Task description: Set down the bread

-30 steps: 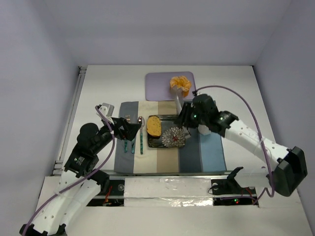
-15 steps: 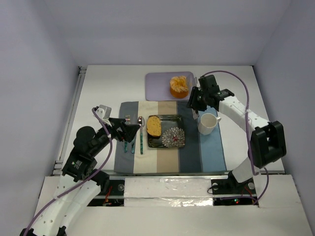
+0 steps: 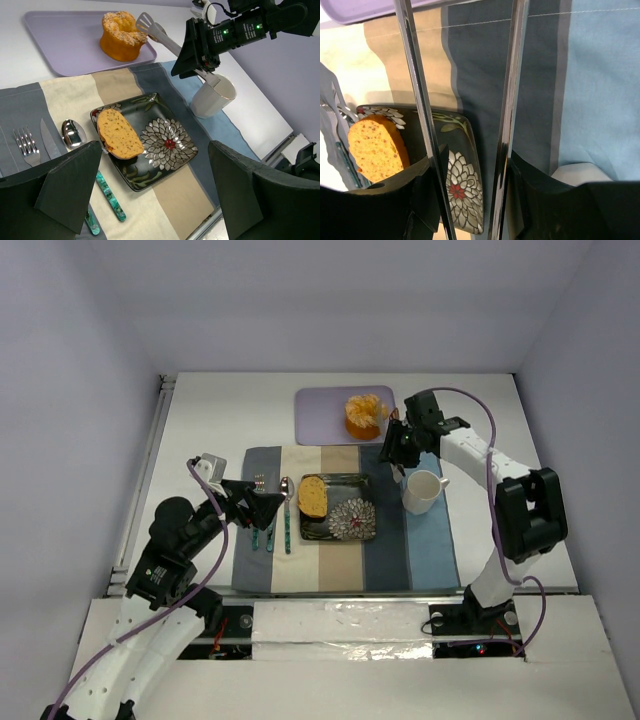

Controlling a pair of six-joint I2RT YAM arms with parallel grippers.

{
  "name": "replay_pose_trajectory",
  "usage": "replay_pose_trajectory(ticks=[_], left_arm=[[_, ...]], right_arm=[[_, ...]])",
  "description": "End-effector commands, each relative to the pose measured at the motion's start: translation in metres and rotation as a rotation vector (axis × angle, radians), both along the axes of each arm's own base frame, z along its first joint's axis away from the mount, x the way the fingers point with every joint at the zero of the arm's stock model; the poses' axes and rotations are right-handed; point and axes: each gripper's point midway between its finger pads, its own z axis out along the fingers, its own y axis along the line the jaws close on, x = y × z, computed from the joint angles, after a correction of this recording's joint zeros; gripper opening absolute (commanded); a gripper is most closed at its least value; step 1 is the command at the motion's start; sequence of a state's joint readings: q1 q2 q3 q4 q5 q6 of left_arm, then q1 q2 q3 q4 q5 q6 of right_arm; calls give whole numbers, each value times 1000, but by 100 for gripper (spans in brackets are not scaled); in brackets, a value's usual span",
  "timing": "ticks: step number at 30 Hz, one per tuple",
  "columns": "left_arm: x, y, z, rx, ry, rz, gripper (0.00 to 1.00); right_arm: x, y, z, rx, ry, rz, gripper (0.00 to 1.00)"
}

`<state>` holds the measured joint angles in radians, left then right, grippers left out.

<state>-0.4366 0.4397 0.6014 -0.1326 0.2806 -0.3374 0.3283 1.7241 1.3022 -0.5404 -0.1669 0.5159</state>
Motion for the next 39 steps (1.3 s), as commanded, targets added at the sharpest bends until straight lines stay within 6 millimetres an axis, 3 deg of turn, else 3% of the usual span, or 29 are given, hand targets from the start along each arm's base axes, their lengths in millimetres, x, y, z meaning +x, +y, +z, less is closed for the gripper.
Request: replay_pose_trajectory(ticks=[1,6,11,14,15,18,20,23,27,29,33,34,39], left_arm=[[2,1,7,-9,-41,-3,86],[5,3,6,-8,-38,5,86],[6,3,5,-8,-35,8,86],[6,3,5,-7,-32,5,86],[6,3,5,-6,-33,3,86],[8,4,3,-4,-25,11,86],[9,3,3,-3,-25,6,86],[11,4,1,-2,-17,12,86],[12,5,-1,0,-10,12,86],[13,4,-3,2,-4,11,86],[13,2,-4,5,3,0,86],[14,4,-5,4,5,6,86],[15,2,-7,6,10,-3,86]], right_arm=[[17,13,22,64,-75,53,50],[20,22,15,119,-65,84,50],[27,21,8,126,-60,73,42],[28,21,8,129,-66,63,27],[27,21,11,135,-74,59,21],[25,20,30,151,-122,54,16],[21,20,52,172,-170,57,16],[8,22,68,212,-197,71,15],[-22,27,90,271,-223,115,15],[-44,31,79,281,-186,142,15],[-100,56,77,326,-152,227,15],[-111,57,85,331,-173,235,15],[-168,67,76,378,-109,266,13]])
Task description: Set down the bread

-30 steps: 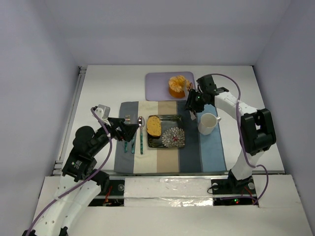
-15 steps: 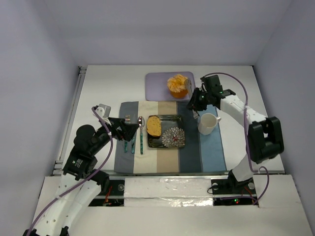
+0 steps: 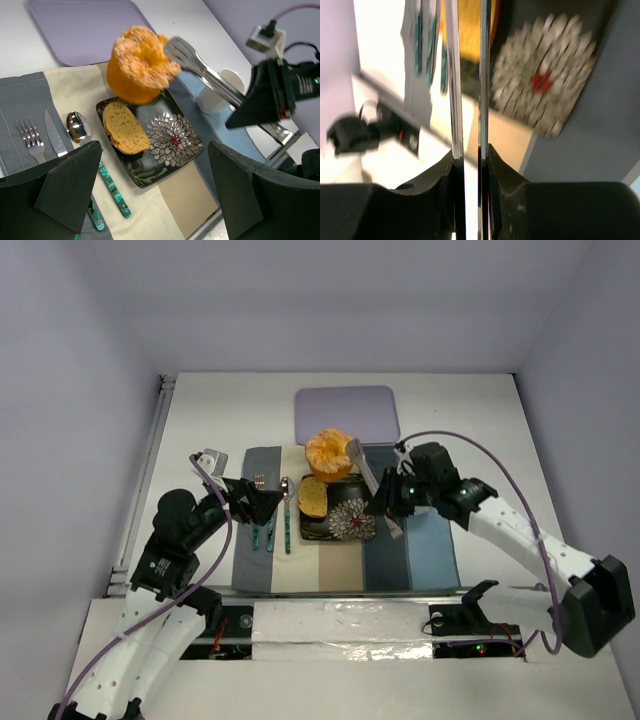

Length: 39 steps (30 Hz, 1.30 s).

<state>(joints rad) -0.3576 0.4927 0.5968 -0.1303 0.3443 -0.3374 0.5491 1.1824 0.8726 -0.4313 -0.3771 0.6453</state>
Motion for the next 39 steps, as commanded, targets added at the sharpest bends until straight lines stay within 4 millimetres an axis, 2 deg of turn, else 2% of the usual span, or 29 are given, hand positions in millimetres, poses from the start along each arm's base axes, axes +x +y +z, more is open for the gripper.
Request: replay_pose_trajectory(ticks=[1,2,3,5,6,8,9,13,18,22,28,35,38,39], left_arm=[[3,-4,8,-10,-46,-20,86],[4,-4,7,-9,-43,-20,86],[5,-2,5,-7,-38,-14,86],[5,-3,5,-7,-37,-16,86],[6,-3,4,-6,-34,-16,86],[6,-3,4,-4,-33,-16,86],[6,-3,4,-7,-32,-15,86],[7,-4,2,-5,-24,-18,86],[6,-4,3,-6,-27,-20,86],[6,-4,2,-6,-27,-20,86],[5,-3,4,-8,-34,-20,86],[5,-4,5,-11,-36,-21,86],[5,-3,5,-9,-37,-20,86],[5,-4,5,-11,-36,-23,86]], right_arm=[[-20,8,20,91,-23,2,12],[-32,11,22,103,-25,22,12],[-41,10,13,100,8,20,12],[-57,11,7,92,29,39,12],[-61,9,10,100,25,32,12],[-67,3,7,91,36,6,12],[-70,0,15,115,14,1,12],[-80,-8,25,144,4,-13,13],[-94,-19,21,135,28,-24,13],[-103,-25,3,112,75,-27,13],[-108,-31,-12,82,104,-37,13],[-109,-21,-16,104,124,-7,14],[-106,-18,-11,121,116,-6,23],[-106,-18,-8,123,107,-2,33]])
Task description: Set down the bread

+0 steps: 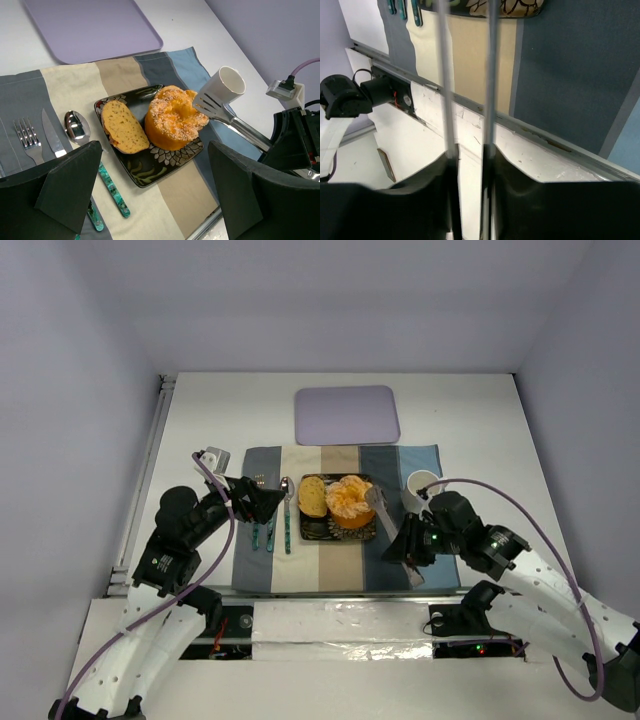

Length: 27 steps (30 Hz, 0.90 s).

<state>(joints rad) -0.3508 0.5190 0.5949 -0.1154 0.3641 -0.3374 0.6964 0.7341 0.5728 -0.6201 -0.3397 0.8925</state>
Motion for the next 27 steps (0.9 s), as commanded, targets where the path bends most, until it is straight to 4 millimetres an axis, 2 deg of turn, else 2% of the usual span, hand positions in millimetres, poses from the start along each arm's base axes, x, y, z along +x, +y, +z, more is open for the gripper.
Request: replay_pose_trajectory(ticks=[1,3,5,6,12,13,15,16,17,19,20,21,23,24,26,27], left_arm=[[1,-1,8,-13,-48,-12,86],[2,-1,8,-12,-48,-9,86],[1,-1,9,-12,-52,-9,86],[1,-1,9,-13,-54,-10,86],[-1,-1,12,-17,-62,-16,86],[0,-1,12,-17,-62,-15,86],[-1,-1,13,-19,-68,-15,86],[-2,-1,13,-19,-69,-16,86],[-2,-1,14,-21,-75,-16,86],[-3,-1,16,-22,-78,-18,86],[-3,-1,15,-22,-76,-19,86],[-4,-1,16,-24,-80,-22,86],[-6,-1,18,-27,-91,-26,86],[-6,-1,19,-28,-96,-26,86],[-8,1,23,-32,-109,-21,86],[-9,2,25,-37,-118,-18,86]], right_arm=[[9,14,25,80,-85,29,38],[12,11,30,63,-102,16,46],[16,7,33,36,-119,-6,47],[20,6,42,34,-146,-12,47],[30,-5,63,-16,-213,-58,40],[36,-8,64,-38,-230,-79,39],[49,-7,83,-42,-293,-101,38],[55,-9,79,-74,-306,-107,38],[66,-9,96,-82,-354,-126,37],[91,-15,106,-167,-433,-176,36],[108,-12,102,-212,-430,-185,36],[123,-10,121,-214,-473,-203,35],[158,-24,127,-273,-501,-256,34],[179,-24,127,-293,-491,-266,33],[205,-32,126,-297,-483,-273,33],[228,-49,109,-341,-432,-313,33]])
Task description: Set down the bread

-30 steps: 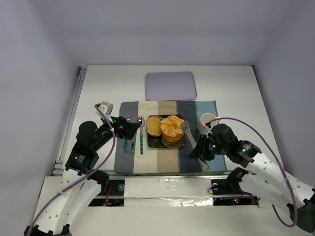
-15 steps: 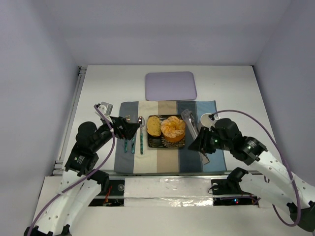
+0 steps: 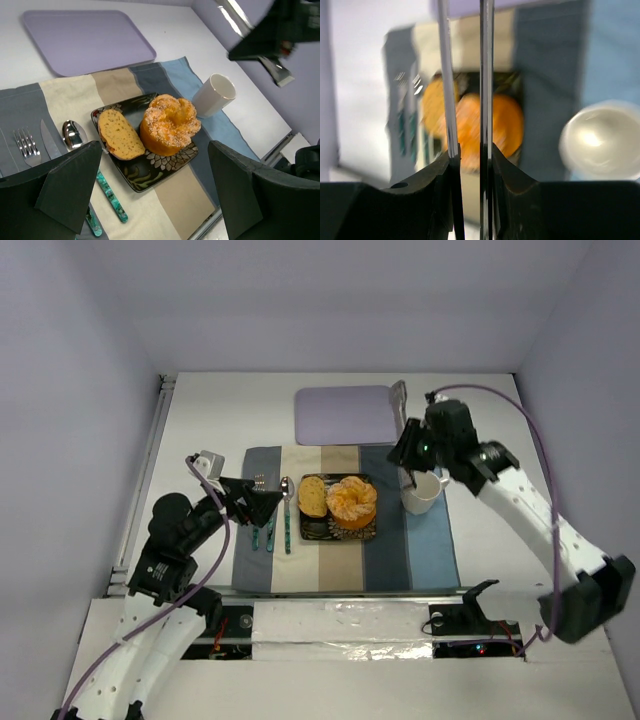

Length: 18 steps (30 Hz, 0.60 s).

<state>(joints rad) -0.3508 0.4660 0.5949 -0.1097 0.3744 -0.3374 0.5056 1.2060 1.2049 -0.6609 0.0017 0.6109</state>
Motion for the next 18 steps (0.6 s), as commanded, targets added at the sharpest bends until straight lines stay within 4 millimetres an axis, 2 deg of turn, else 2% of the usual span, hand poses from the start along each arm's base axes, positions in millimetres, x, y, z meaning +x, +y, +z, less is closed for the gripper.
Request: replay_pose_trajectory(ticks=[1,2,3,4,6,7,9,10,11,13,14,16,18], left_arm=[[-3,1,13,-18,-71,-7,86],[-5,2,17,-24,-88,-4,86],[-7,3,20,-27,-98,-1,86],[-8,4,21,-29,-104,1,86],[-11,5,27,-37,-126,-2,86],[-12,5,28,-39,-132,-2,86],[-15,6,31,-44,-149,-5,86],[-16,6,32,-45,-153,-7,86],[-18,6,35,-49,-164,-8,86],[-21,5,37,-51,-172,-15,86],[-23,4,37,-52,-177,-22,86],[-23,5,38,-54,-178,-21,86],[-25,6,40,-57,-187,-19,86]], right_arm=[[61,-36,5,-82,-55,-84,33],[70,-44,-2,-96,-27,-102,32],[84,-64,-8,-110,-6,-154,32],[98,-74,-15,-125,18,-179,31],[113,-93,-22,-109,40,-205,30],[125,-123,-30,-112,58,-265,30],[139,-146,-37,-64,61,-298,30],[144,-176,-43,-46,81,-362,30],[149,-186,-60,-32,126,-376,30],[154,-205,-71,-48,164,-404,29],[151,-218,-91,-99,224,-434,29],[152,-233,-100,-190,245,-442,30],[147,-246,-123,-269,308,-462,30]])
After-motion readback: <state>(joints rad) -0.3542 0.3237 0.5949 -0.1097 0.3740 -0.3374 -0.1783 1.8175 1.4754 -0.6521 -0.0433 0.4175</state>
